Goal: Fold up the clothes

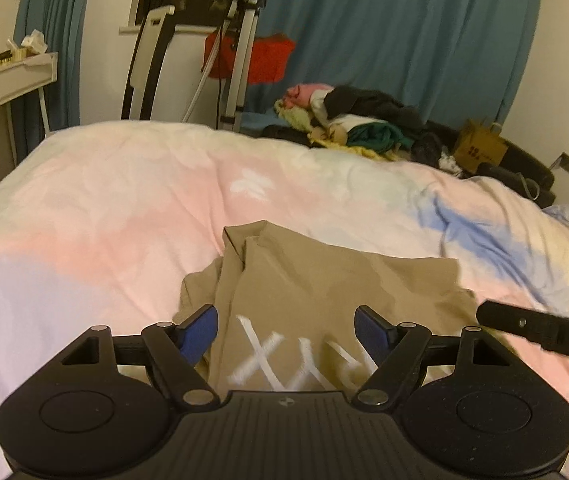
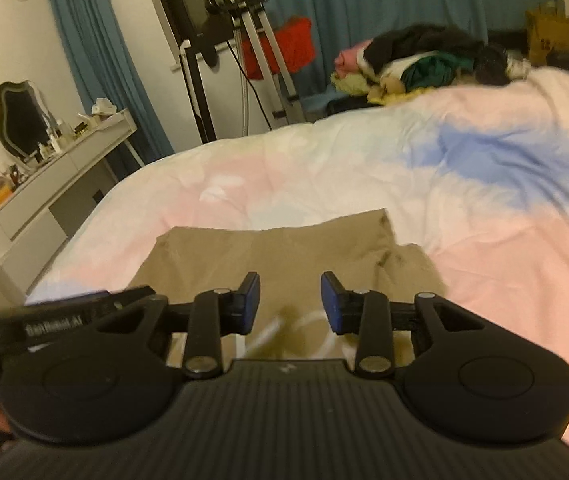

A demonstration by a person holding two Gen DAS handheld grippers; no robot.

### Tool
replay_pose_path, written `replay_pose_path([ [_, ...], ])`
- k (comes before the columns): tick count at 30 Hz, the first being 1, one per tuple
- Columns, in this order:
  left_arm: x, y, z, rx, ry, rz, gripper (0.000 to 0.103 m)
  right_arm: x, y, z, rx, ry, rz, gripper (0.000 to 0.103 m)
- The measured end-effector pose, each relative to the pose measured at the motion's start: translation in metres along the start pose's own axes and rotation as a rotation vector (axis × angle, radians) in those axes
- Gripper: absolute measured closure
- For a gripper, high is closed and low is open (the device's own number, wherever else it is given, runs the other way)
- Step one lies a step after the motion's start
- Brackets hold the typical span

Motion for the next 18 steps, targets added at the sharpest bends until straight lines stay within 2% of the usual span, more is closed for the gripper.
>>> replay_pose_path([
  [3, -0.012, -0.014, 0.009, 0.001, -0.011, -0.016, 0.025, -0.016, -0.012, 0.004, 0.010, -0.009, -0.005, 0.066],
  [10, -0.002, -0.041, 0.010, 0.035, 0.040, -0.092, 0.025, 0.009, -0.043, 0.002, -0.029, -0.059, -0.107, 0.066],
  [14, -0.020, -0.043, 0.016, 0.025, 0.005, -0.072, 0.025, 0.009, -0.048, 0.004, -0.013, -0.062, -0.110, 0.066],
  [18, -0.045, -0.050, 0.025, -0.042, -0.066, -0.046, 0.023, 0.007, -0.047, 0.005, 0.022, -0.055, -0.113, 0.066],
])
Point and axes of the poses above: each gripper's, at about its wrist camera, not at the fingertips, and x roughly the way its jaws point, z to its right, y to its top, the point moved 9 cm from there along x, roughly the way its jaws point, and after that the axes turned 7 degrees about -y, right-handed, at the moved point
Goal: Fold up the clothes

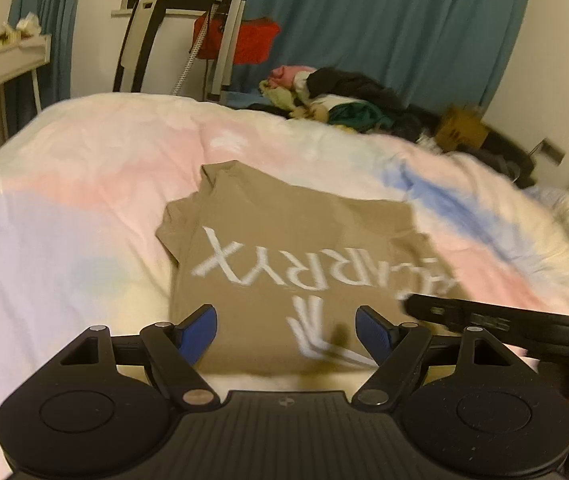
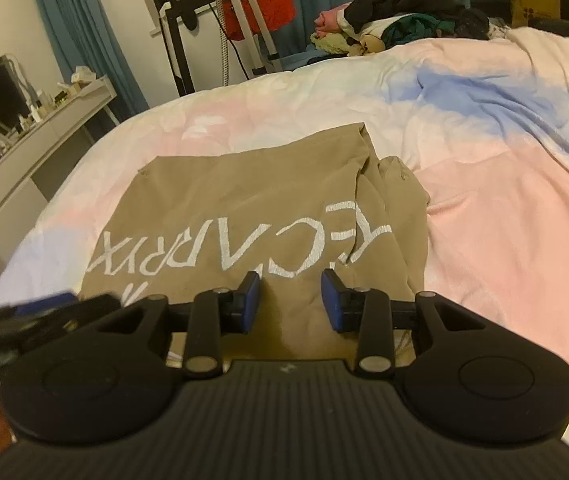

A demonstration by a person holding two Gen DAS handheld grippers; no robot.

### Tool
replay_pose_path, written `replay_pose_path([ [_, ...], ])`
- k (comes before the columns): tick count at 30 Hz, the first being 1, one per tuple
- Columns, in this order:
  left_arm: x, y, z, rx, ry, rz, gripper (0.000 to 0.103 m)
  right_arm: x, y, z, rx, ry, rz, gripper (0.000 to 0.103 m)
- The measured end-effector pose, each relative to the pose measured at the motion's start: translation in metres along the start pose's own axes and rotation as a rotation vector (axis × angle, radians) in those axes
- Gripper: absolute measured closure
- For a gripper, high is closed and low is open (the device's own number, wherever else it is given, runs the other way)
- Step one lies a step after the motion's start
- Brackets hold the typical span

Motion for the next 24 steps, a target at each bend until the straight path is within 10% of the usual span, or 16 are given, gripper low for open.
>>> replay_pose_path([
  [12, 0.037, -0.021, -0.053, -0.538, -0.097, -0.051, 0.025, -0.004, 0.000, 0.005, 0.065, 0.013, -0.011, 0.067],
  [15, 0.040, -0.017, -0.072, -0.670, -0.116, 0.002, 0.046, -0.010, 0.000, 0.010, 0.148, 0.052, -0.018, 0.063],
  [19, 0.036, -0.019, -0.084, -0.769, -0.160, 0.052, 0.077, -0.024, -0.003, 0.011, 0.348, 0.215, -0.053, 0.018],
  [24, 0.029, -0.013, -0.083, -0.772, -0.205, 0.111, 0.089, -0.014, -0.026, -0.006, 0.607, 0.478, -0.206, 0.018],
])
Point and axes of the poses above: each gripper's, at about its wrist camera, not at the fingertips, and x roughly the way its jaws point, z to its right, y to its top, the point moved 9 cm from there along x, roughly the way its jaws point, and after that the axes turned 7 degrees about -y, right-handed, at the moved point
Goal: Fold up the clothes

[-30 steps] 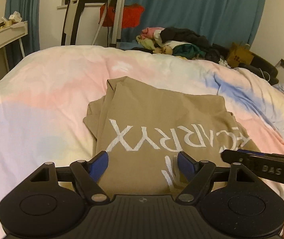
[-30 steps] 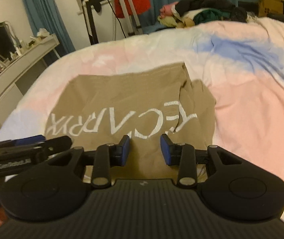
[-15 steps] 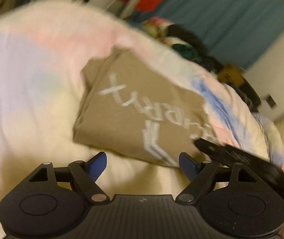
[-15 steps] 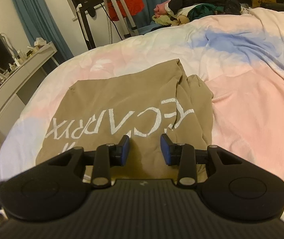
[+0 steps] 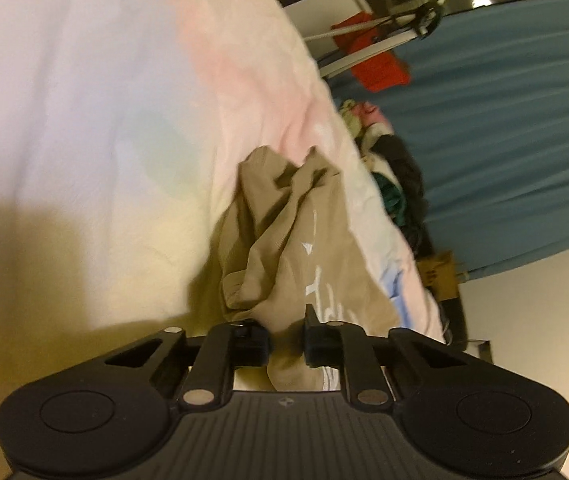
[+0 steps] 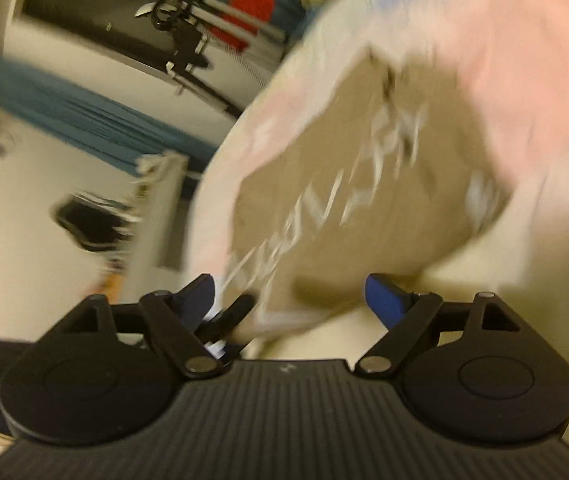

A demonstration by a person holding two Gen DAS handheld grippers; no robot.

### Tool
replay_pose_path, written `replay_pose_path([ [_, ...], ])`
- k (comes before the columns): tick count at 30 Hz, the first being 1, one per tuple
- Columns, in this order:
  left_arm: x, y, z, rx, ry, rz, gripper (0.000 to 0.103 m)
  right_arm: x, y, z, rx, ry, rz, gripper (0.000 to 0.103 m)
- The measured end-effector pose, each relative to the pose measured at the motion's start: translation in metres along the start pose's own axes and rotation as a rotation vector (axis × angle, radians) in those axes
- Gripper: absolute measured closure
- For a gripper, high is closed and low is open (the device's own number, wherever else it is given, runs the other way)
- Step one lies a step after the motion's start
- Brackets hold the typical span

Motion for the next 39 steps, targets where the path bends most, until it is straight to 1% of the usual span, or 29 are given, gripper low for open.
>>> replay_pose_path([
  [2, 0.000, 0.000, 0.003, 0.000, -0.017, 0.010, 0.090, 0.013, -0.006, 0.005, 0.078, 0.057, -0.051, 0.018],
  [4, 0.001, 0.000, 0.003, -0.005, -0.025, 0.015, 0.091, 0.023, -0.006, 0.016, 0.166, 0.071, -0.053, 0.018],
  [5, 0.002, 0.000, 0.003, -0.007, -0.027, 0.017, 0.091, 0.025, -0.002, 0.024, 0.209, 0.062, -0.029, 0.021],
  [6, 0.002, -0.001, 0.003, 0.008, -0.019, 0.015, 0.091, 0.023, 0.003, 0.033, 0.249, 0.042, 0.012, 0.021],
  [7, 0.001, -0.002, 0.004, 0.026, -0.008, 0.012, 0.091, 0.021, 0.008, 0.039, 0.272, 0.021, 0.051, 0.025],
  [8, 0.000, -0.002, 0.004, 0.044, 0.003, 0.010, 0.091, 0.017, 0.013, 0.043, 0.278, 0.000, 0.088, 0.032],
  [9, -0.001, -0.003, 0.005, 0.062, 0.013, 0.007, 0.091, 0.013, 0.017, 0.047, 0.284, -0.021, 0.124, 0.034],
  [10, -0.002, -0.003, 0.006, 0.068, 0.014, 0.006, 0.091, 0.010, 0.020, 0.050, 0.292, -0.037, 0.151, 0.039],
  [12, -0.003, -0.003, 0.005, 0.068, 0.014, 0.004, 0.091, 0.006, 0.022, 0.054, 0.307, -0.064, 0.182, 0.046],
  [13, -0.003, -0.003, 0.005, 0.067, 0.015, 0.002, 0.091, 0.005, 0.022, 0.057, 0.311, -0.080, 0.195, 0.057],
  [14, -0.004, -0.003, 0.005, 0.066, 0.015, 0.001, 0.091, 0.004, 0.023, 0.060, 0.316, -0.091, 0.208, 0.060],
  [16, -0.004, -0.002, 0.005, 0.064, 0.017, -0.002, 0.091, 0.001, 0.024, 0.066, 0.327, -0.111, 0.231, 0.061],
  [18, -0.005, -0.002, 0.005, 0.063, 0.019, -0.006, 0.091, -0.003, 0.026, 0.070, 0.339, -0.122, 0.249, 0.065],
  [19, -0.005, -0.002, 0.006, 0.066, 0.021, -0.008, 0.091, -0.005, 0.027, 0.073, 0.347, -0.124, 0.253, 0.068],
  [20, -0.006, -0.002, 0.008, 0.067, 0.022, -0.012, 0.091, -0.006, 0.028, 0.074, 0.348, -0.127, 0.253, 0.073],
  [23, -0.011, 0.000, 0.017, 0.066, 0.014, -0.029, 0.091, -0.015, 0.032, 0.066, 0.325, -0.143, 0.256, 0.081],
  [25, -0.015, 0.002, 0.032, 0.068, -0.022, -0.044, 0.091, -0.030, 0.039, 0.053, 0.311, -0.129, 0.269, 0.082],
  [26, -0.018, 0.003, 0.043, 0.072, -0.050, -0.055, 0.091, -0.040, 0.044, 0.045, 0.309, -0.113, 0.276, 0.083],
  [29, -0.018, 0.002, 0.077, 0.081, -0.100, -0.097, 0.091, -0.073, 0.060, 0.022, 0.294, -0.061, 0.311, 0.083],
  [32, -0.003, -0.002, 0.115, 0.074, -0.111, -0.163, 0.091, -0.106, 0.081, 0.005, 0.247, -0.072, 0.355, 0.083],
  [35, 0.030, -0.007, 0.150, 0.040, -0.093, -0.243, 0.091, -0.130, 0.111, 0.005, 0.248, -0.095, 0.375, 0.083],
  [37, 0.059, -0.009, 0.176, 0.054, -0.084, -0.287, 0.091, -0.145, 0.136, 0.008, 0.248, -0.119, 0.397, 0.083],
  [39, 0.091, -0.008, 0.204, 0.102, -0.075, -0.302, 0.091, -0.159, 0.166, 0.009, 0.227, -0.149, 0.435, 0.083],
])
Point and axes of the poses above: each gripper's, at about its wrist camera, not at the fingertips, and x roughly the way its jaws point, z to its right, y to its top, the point moved 9 cm from there along x, roughly the way its jaws point, and after that the axes turned 7 degrees about -y, right-handed, at the moved point
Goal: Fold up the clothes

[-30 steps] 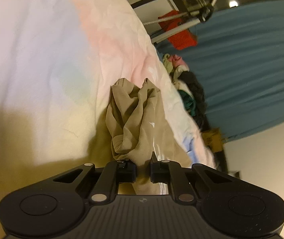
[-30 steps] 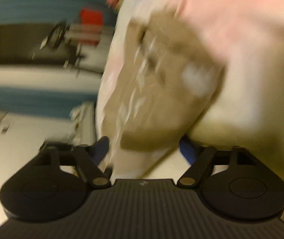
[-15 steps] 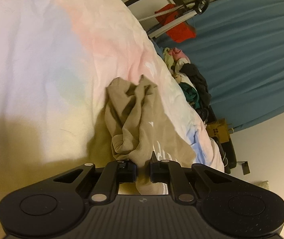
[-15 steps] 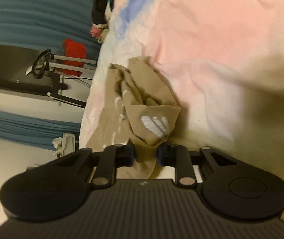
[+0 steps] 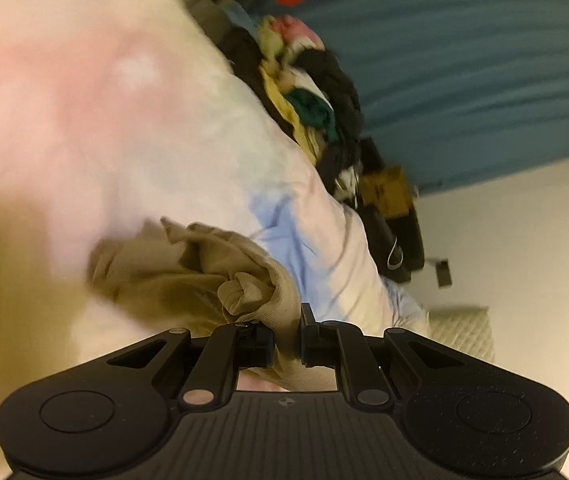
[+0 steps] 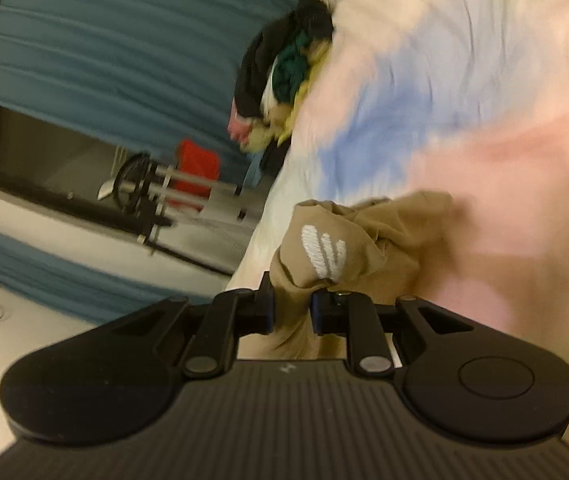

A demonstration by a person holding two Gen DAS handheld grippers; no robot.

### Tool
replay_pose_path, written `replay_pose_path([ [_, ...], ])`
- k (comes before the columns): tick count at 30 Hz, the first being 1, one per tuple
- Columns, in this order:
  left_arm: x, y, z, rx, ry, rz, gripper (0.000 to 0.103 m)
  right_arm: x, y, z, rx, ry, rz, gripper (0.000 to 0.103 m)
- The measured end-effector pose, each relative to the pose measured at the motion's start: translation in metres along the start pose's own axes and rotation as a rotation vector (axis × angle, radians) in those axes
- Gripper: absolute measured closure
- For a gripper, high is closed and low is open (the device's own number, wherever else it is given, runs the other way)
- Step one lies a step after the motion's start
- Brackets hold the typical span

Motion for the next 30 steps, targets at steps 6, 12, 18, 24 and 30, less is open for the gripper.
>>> replay_pose_path([
  [6, 0.104, 0.051, 0.088, 0.080, -0.041, 0.031, 0.091, 0.019, 0.112, -0.039, -0.072, -0.033, 0.166, 0.083],
  [12, 0.185, 0.062, 0.127, 0.217, -0.101, 0.113, 0.091, 0.038, 0.179, -0.044, -0.146, -0.048, 0.307, 0.083],
  [18, 0.241, 0.019, 0.039, 0.283, 0.008, -0.015, 0.091, 0.091, 0.161, 0.054, -0.138, -0.180, 0.187, 0.083],
  [24, 0.234, -0.023, -0.038, 0.331, 0.088, -0.142, 0.089, 0.104, 0.098, 0.146, 0.006, -0.252, 0.019, 0.083],
  [30, 0.209, -0.023, -0.015, 0.503, 0.165, -0.152, 0.069, 0.088, 0.079, 0.152, 0.040, -0.306, -0.057, 0.082],
])
Point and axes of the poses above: each gripper's, at about its wrist camera, not at the fingertips, and x roughly the way its jaws point, z to its right, y to its top, the point moved 9 cm from there along x, roughly the way its jaws point, and after that the axes turned 7 degrees about -y, right-handed, at the moved point
